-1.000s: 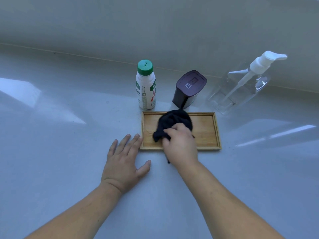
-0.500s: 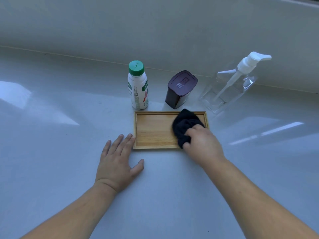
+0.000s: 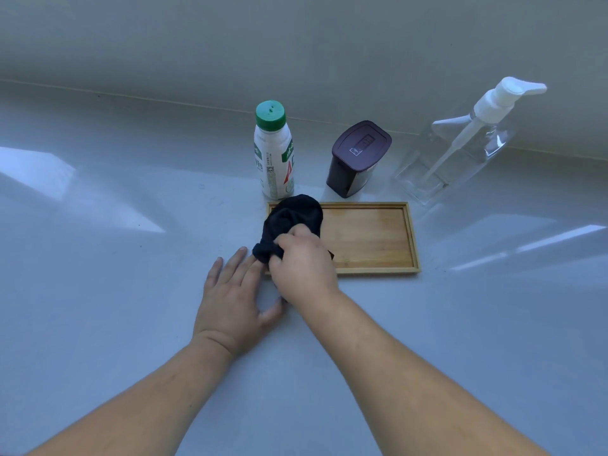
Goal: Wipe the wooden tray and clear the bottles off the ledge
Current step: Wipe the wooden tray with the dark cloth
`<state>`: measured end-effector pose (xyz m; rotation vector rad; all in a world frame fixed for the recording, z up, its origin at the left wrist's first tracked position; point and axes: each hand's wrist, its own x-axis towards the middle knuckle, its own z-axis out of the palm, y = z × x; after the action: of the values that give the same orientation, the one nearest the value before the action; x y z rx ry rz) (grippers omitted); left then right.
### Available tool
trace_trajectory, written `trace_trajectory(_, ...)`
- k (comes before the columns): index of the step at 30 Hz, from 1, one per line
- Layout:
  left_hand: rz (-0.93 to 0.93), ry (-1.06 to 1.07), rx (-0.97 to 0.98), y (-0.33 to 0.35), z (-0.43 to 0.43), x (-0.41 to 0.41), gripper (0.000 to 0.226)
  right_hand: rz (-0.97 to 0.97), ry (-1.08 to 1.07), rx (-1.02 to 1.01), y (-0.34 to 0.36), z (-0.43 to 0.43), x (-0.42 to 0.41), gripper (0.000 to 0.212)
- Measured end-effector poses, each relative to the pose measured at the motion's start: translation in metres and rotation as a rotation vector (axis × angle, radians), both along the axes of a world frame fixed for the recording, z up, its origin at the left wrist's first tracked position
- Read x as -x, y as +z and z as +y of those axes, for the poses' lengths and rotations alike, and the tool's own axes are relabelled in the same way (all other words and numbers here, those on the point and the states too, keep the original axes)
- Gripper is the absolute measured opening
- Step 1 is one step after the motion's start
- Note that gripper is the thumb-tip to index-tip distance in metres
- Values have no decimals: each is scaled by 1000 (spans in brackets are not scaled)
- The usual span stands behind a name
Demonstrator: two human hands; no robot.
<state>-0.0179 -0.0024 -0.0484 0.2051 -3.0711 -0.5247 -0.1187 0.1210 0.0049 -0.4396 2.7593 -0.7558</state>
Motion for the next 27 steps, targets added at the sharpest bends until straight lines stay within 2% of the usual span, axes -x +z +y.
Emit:
trace_trajectory(9, -7, 5, -16, 0, -1, -2, 85, -141, 342, -132, 8, 36, 21, 37)
trace_trajectory(15, -6, 10, -15, -2, -1, -1, 80, -37, 60, -36, -3, 5, 35, 34)
trace_trajectory(22, 9, 12, -13, -1, -2, -2, 78, -180, 287, -156, 7, 46, 21, 38)
trace_trajectory(24, 12, 15, -16, -2, -1, -2, 78, -189, 245, -184, 12, 70, 26, 36)
trace_trajectory(27, 23, 15, -20, -3, -2, -2, 77, -156, 46, -233, 15, 117, 39, 28)
